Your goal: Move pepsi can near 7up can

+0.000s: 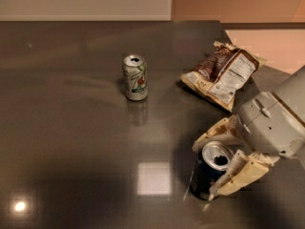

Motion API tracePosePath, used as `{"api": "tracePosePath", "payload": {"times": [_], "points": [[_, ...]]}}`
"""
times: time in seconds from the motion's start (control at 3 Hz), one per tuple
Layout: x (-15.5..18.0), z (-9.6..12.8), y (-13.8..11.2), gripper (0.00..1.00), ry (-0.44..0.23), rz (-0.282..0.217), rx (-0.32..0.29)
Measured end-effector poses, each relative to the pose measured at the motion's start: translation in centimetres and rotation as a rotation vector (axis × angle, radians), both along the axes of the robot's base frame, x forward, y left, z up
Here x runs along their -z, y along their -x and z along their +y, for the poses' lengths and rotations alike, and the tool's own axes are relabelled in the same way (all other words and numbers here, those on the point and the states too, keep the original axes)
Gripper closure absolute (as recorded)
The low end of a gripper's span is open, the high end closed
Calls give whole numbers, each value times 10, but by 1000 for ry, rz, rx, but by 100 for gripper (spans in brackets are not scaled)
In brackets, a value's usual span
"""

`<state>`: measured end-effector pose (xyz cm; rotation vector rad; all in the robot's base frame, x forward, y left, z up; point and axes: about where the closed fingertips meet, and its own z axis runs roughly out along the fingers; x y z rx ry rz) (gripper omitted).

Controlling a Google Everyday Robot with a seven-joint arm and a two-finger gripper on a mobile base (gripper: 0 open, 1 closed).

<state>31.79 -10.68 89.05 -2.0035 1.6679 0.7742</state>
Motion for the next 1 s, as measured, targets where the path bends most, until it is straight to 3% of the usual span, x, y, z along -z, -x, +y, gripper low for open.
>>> {"api": "tracePosePath", "payload": {"times": [0.67,1.0], "points": [[-15,27,-44,95,14,-41,67],[-24,55,-75,100,-1,-65,108]]}}
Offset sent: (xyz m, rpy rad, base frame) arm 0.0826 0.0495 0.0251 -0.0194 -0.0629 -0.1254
